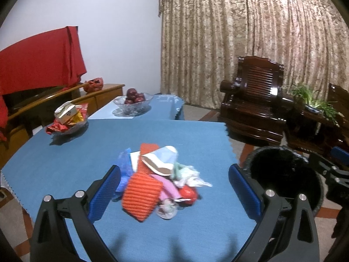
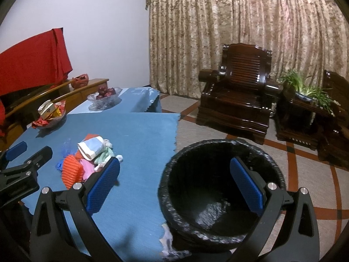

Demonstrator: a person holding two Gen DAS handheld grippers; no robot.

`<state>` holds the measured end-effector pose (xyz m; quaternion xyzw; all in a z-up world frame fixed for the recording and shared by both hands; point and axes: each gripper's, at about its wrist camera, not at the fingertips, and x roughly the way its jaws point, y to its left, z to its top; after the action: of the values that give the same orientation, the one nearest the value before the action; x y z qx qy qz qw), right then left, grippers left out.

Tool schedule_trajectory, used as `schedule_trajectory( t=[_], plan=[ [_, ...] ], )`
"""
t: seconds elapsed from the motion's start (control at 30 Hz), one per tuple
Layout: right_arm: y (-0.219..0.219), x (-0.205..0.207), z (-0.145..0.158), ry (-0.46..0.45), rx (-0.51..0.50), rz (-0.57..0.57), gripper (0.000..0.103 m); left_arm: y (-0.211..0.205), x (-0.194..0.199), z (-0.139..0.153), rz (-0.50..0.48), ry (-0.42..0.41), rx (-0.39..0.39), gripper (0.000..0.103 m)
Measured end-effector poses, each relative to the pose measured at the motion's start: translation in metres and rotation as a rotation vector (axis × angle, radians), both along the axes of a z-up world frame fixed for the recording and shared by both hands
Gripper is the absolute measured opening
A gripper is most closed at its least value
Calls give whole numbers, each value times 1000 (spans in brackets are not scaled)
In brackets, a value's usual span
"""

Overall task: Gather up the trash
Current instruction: 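Grasp the orange foam net with the left gripper while the right gripper grasps white tissue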

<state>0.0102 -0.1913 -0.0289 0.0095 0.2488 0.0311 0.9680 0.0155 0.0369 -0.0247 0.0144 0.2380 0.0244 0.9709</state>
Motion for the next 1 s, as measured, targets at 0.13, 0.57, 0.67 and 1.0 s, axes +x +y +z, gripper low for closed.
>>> schedule_trajectory(
  t=[0.13, 0.57, 0.67, 1.0],
  plan=[
    [16, 12, -6, 4, 14, 49, 98, 22, 5, -9, 47, -1, 17, 97],
    [88, 71, -47, 60, -9, 169, 97, 82, 32, -60, 128, 74, 29, 94],
    [99, 93, -60, 104, -22, 177, 94, 89, 41, -72, 127, 93, 19, 93],
    [127, 132, -98, 203, -37, 276, 81, 95, 66, -103, 52, 134, -42, 81]
  ],
)
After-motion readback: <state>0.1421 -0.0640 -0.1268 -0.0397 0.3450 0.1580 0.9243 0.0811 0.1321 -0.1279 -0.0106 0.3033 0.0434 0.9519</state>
